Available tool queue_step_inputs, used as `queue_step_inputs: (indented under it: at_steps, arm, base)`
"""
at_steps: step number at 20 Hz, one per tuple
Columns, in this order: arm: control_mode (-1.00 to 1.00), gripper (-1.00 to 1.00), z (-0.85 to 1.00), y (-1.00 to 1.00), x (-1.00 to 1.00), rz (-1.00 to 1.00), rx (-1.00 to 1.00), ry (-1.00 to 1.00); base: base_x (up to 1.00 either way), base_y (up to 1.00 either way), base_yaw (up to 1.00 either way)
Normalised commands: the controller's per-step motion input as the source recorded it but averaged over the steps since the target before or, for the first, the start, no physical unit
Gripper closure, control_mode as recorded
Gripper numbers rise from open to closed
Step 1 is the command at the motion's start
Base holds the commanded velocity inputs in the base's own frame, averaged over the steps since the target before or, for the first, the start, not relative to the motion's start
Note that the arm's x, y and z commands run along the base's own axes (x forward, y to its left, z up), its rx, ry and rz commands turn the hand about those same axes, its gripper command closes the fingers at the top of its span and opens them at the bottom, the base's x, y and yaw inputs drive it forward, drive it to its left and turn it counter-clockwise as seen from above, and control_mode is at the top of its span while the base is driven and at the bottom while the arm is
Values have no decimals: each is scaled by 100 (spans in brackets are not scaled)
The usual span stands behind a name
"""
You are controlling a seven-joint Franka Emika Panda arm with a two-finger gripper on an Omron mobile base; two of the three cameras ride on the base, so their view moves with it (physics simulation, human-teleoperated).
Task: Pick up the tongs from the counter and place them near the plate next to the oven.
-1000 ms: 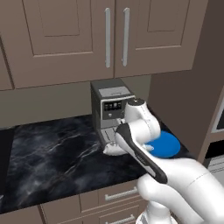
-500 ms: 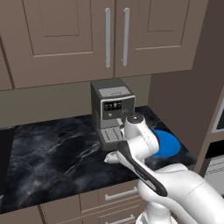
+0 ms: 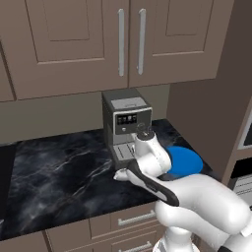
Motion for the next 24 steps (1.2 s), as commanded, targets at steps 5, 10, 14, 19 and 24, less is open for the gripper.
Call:
queue_step_inputs:
  at_steps: [5,10,14,19,24]
  arm:
    - [-100,100,-32,0,4,0,0,0]
    - [-100,100,-34,0,4,1,0,0]
    - [-100,100,-26,0,10,1,0,-3]
    - [-100,100,-30,-2,4,4,0,-8]
    - [-100,100,-34,-2,12,5,0,-7]
  base:
    - [0,0,0]
    - [0,0,0]
    - [0,0,0]
    - [0,0,0]
    - [0,0,0]
